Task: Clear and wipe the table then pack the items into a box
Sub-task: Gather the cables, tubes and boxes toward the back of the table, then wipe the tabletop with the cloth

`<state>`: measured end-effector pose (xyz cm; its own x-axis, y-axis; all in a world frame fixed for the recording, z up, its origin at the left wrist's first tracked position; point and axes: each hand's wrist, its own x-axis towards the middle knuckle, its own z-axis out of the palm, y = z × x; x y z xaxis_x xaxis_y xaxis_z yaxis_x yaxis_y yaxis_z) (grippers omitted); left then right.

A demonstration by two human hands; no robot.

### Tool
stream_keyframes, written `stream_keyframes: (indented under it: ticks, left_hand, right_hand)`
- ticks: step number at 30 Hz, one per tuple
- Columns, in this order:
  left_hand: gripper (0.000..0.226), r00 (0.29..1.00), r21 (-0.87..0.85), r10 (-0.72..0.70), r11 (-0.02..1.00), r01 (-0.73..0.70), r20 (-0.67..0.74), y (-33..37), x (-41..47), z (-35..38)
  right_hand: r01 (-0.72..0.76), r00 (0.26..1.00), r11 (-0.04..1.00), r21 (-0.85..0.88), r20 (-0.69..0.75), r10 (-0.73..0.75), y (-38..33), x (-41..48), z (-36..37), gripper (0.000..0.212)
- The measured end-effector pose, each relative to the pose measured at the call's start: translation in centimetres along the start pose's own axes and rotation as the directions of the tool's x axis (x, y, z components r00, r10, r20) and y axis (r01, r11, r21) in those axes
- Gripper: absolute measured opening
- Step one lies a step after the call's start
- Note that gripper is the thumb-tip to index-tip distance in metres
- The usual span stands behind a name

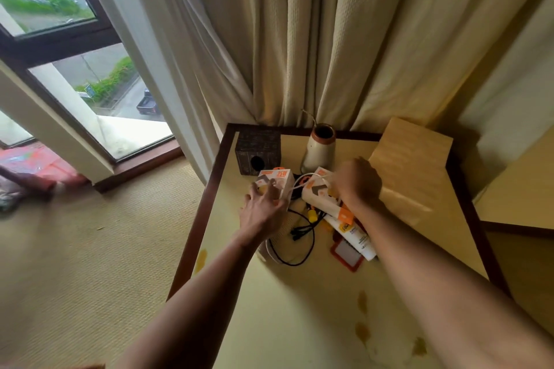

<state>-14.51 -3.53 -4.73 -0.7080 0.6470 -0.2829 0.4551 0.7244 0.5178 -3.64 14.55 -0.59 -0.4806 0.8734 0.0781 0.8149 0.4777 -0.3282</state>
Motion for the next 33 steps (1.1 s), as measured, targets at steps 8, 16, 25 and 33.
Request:
stream_keyframes:
  ticks: [8,16,25,33]
  left_hand:
    - [0.069,0.997,-0.023,0.077,0.997,-0.077,-0.006,-1.3,-0.8,-0.9]
    - [0.045,0.958,-0.138,0.085,0.982,-0.126,-0.272,-5.5,-8.5,-1.7]
    - [0.031,0.936,-0.183,-0.150,0.979,0.094,-0.319,-15.8,-21.2,-0.3]
    - [0.038,0.904,-0.232,-0.411,0.896,0.377,-0.118,-23.4,-28.3,1.2]
  right_hand:
    - [0.093,0.996,0.993,0.075,-0.001,-0.093,-0.5,-3.8,-1.3,0.022]
    - [0.255,0.966,0.914,0.316,-0.043,-0.254,-1.4,-16.5,-1.6,0.025]
    - [0.432,0.776,0.831,0.350,0.326,-0.541,-4.2,-34.8,2.8,0.046]
    - [0.660,0.513,0.698,0.278,0.513,-0.689,-6.5,-45.5,9.0,0.067]
